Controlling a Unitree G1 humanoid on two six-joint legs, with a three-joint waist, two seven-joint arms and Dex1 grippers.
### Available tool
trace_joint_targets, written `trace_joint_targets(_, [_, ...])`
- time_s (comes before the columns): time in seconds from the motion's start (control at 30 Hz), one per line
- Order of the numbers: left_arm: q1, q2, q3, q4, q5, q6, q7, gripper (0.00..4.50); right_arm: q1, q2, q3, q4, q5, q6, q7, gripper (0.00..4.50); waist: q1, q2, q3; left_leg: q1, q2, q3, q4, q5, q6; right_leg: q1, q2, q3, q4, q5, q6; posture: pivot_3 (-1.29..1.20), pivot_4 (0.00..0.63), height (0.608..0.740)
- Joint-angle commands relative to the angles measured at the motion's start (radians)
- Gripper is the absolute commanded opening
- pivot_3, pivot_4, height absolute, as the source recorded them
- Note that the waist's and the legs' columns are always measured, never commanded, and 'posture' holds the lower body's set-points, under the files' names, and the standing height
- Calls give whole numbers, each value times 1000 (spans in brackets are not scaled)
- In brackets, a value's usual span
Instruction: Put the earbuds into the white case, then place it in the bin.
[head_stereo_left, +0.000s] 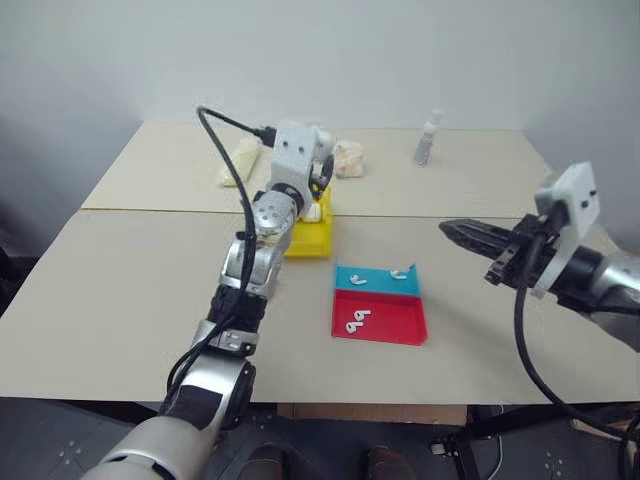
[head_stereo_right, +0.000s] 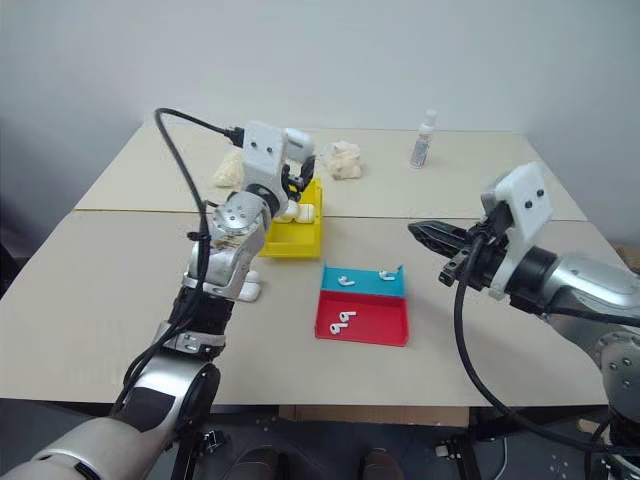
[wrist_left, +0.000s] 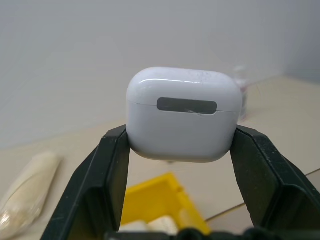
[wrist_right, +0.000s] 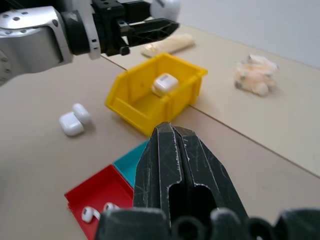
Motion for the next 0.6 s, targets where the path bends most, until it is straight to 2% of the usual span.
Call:
trace_joint_targets(0.03, [-25, 2, -20, 89, 46, -53, 19, 2742, 18, 2, 2, -29, -32, -42, 1, 40, -2, 0, 0, 0, 0, 0, 0, 0, 0, 0, 0, 0, 0, 0, 0, 0, 150, 740])
trace_joint_targets(0.13, [-29, -9, -11, 123, 33, -71, -1, 2742, 34, 5, 1, -36, -36, -44, -1, 40, -2, 0, 0, 0, 0, 0, 0, 0, -1, -1, 0, 0, 0, 0, 0, 0, 150, 740])
trace_joint_targets(0.2, [-41, -22, 5, 144, 14, -80, -8, 3455, 46, 4, 0, -38, -44, -40, -5, 0, -2, 0, 0, -1, 0, 0, 0, 0, -1, -1, 0, 0, 0, 0, 0, 0, 150, 740])
trace_joint_targets(0.33, [-52, -16, -15, 187, 47, -104, -5, 4479, 62, 3, -7, -49, -48, -37, -11, 0, -1, 0, 0, -1, 0, 0, 0, 0, -1, -1, 0, 0, 0, 0, 0, 0, 150, 740])
trace_joint_targets(0.47, [-46, -20, 25, 122, 12, -65, -3, 4479, 80, -4, -11, -60, -56, -39, -7, 0, -2, 0, 0, -1, 0, 0, 0, 0, -1, -1, 0, 0, 0, 0, 0, 0, 150, 740])
trace_joint_targets(0.57, [2, -22, 86, -5, -72, -83, -49, 4479, 96, -20, -16, -63, -73, -47, 10, 0, -3, 0, 0, -1, 0, 0, 0, 1, -1, -1, 0, 0, 0, 0, 0, 0, 150, 740])
trace_joint_targets(0.6, [17, -12, 106, -62, -114, -26, -84, 4479, 105, -33, -19, -65, -87, -55, 26, 0, -3, 0, 0, -1, 0, 0, 0, 1, -1, -1, 0, 0, 1, 0, 0, 0, 150, 740])
